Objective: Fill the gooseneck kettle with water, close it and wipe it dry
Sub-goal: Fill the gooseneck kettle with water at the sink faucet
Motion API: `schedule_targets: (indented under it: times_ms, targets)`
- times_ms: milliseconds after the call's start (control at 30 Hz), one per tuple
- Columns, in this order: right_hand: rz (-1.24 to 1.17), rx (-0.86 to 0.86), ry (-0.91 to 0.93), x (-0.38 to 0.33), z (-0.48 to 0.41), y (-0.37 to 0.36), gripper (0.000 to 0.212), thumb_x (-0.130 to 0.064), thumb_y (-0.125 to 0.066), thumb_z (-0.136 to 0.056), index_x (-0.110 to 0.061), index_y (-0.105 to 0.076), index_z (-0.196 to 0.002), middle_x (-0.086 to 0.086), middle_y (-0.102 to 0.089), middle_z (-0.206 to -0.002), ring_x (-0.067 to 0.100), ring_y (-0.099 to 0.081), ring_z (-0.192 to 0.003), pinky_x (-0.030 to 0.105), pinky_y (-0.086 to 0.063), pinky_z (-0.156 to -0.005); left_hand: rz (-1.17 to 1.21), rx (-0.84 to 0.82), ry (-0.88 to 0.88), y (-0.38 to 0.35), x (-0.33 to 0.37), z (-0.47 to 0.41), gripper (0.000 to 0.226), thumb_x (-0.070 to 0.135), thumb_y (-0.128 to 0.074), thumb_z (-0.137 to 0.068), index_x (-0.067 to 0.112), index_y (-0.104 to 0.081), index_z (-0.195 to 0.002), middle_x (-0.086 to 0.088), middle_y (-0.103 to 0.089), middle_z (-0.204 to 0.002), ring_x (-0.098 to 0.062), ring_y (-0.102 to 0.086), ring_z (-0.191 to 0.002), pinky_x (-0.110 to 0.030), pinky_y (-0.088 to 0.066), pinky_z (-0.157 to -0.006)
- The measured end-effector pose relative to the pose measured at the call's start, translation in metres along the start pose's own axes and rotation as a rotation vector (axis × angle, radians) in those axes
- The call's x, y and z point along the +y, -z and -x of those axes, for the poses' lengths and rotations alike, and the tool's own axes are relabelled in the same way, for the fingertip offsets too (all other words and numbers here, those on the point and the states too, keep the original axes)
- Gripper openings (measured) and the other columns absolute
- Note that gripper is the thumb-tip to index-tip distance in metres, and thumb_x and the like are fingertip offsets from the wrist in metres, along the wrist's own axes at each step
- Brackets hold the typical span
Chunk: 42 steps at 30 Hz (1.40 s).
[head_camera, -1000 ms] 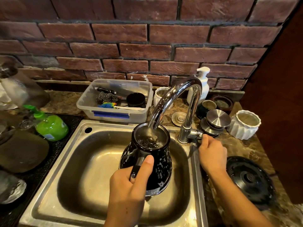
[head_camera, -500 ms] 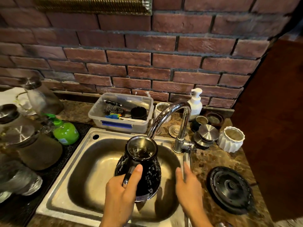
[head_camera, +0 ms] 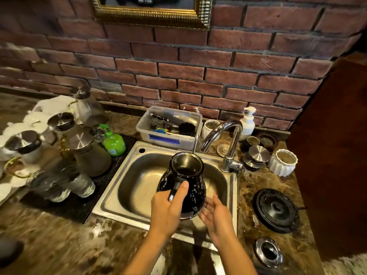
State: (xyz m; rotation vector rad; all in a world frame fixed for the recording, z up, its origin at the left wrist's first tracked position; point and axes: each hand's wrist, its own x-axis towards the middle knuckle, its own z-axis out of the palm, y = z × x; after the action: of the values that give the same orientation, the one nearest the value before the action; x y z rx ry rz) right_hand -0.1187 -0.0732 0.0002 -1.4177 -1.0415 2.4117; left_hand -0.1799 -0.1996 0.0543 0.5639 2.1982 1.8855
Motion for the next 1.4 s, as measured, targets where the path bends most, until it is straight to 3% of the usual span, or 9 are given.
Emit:
schedule_targets:
  times_ms: [233,433,533,733,933,1067,1167,1300,1400]
  targets:
    - [-0.051,0.016,-0.024,0.02,0.036,-0.012,0.036,-0.031,-0.035,-0.109,-0.004,-0.059,-0.113,0.014,-0.069,-0.109,0.028,-0.065,-0.107,0.042,-0.048,-0.105,-0.001,0.005,0.014,0.024,-0.011,0.021,0.046,0.047,-0.061,-0.092,0.026,-0.059,-0.05,0.01,-0.057,-0.048,-0.013,-0.057,-0.053,-0.031,-0.042,-0.056]
    - [-0.006,0.099,-0.019,0.044,0.049,-0.025,0.034,-0.031,-0.038,-0.108,-0.008,-0.063,-0.109,0.01,-0.073,-0.106,0.024,-0.068,-0.102,0.038,-0.055,-0.092,0.013,-0.054,0.009,0.045,-0.017,0.04,0.051,0.046,-0.06,-0.093,0.017,-0.054,-0.051,0.007,-0.054,-0.046,-0.012,-0.054,-0.05,-0.031,-0.04,-0.054]
    - [0.022,0.132,-0.017,0.062,0.054,-0.031,0.036,-0.03,-0.038,-0.107,-0.007,-0.065,-0.109,0.011,-0.075,-0.105,0.025,-0.07,-0.102,0.041,-0.054,-0.097,0.018,-0.08,0.021,0.057,-0.021,0.051,0.054,0.041,-0.059,-0.094,0.026,-0.049,-0.044,0.011,-0.047,-0.041,-0.003,-0.043,-0.044,-0.022,-0.032,-0.051]
    - [0.015,0.221,-0.022,0.088,0.061,-0.039,0.035,-0.029,-0.041,-0.106,-0.006,-0.067,-0.098,0.011,-0.075,-0.093,0.024,-0.071,-0.089,0.04,-0.057,-0.089,0.017,-0.131,0.036,0.074,-0.033,0.073,0.054,0.047,-0.057,-0.093,0.029,-0.045,-0.043,0.01,-0.044,-0.04,-0.002,-0.04,-0.042,-0.022,-0.03,-0.05]
    - [0.035,0.257,-0.046,0.117,0.053,-0.033,0.044,-0.036,-0.039,-0.105,-0.006,-0.071,-0.105,0.014,-0.078,-0.098,0.027,-0.074,-0.094,0.037,-0.058,-0.076,0.012,-0.16,0.091,0.088,-0.06,0.092,0.067,0.065,-0.055,-0.092,0.015,-0.041,-0.05,0.001,-0.042,-0.045,-0.022,-0.045,-0.045,-0.049,-0.037,-0.05]
    - [0.046,0.259,-0.044,0.134,0.059,-0.029,0.043,-0.028,-0.036,-0.106,-0.001,-0.069,-0.107,0.015,-0.077,-0.098,0.026,-0.073,-0.093,0.033,-0.057,-0.066,0.031,-0.173,0.072,0.096,-0.067,0.108,0.058,0.058,-0.056,-0.092,0.023,-0.041,-0.048,0.002,-0.04,-0.044,-0.009,-0.041,-0.046,-0.037,-0.031,-0.049]
    - [0.049,0.263,-0.021,0.146,0.061,-0.022,0.038,-0.019,-0.034,-0.104,0.001,-0.066,-0.111,0.016,-0.075,-0.1,0.027,-0.07,-0.091,0.034,-0.058,-0.071,0.041,-0.191,0.063,0.098,-0.074,0.119,0.048,0.048,-0.054,-0.093,0.033,-0.048,-0.049,0.014,-0.043,-0.044,0.001,-0.041,-0.045,-0.018,-0.033,-0.052]
    - [0.05,0.288,-0.046,0.163,0.063,-0.014,0.043,-0.028,-0.033,-0.108,-0.002,-0.068,-0.111,0.015,-0.076,-0.103,0.029,-0.07,-0.102,0.043,-0.055,-0.096,0.135,-0.231,0.146,0.104,-0.083,0.136,0.06,0.061,-0.055,-0.092,0.01,-0.058,-0.06,0.01,-0.054,-0.049,-0.003,-0.05,-0.05,-0.021,-0.039,-0.054]
    - [0.043,0.327,-0.058,0.177,0.059,-0.007,0.04,-0.024,-0.036,-0.107,-0.001,-0.068,-0.11,0.012,-0.076,-0.093,0.026,-0.07,-0.092,0.037,-0.057,-0.084,0.194,-0.259,0.247,0.103,-0.089,0.149,0.049,0.055,-0.055,-0.085,0.014,-0.065,-0.06,0.011,-0.051,-0.041,-0.001,-0.049,-0.041,-0.016,-0.036,-0.051]
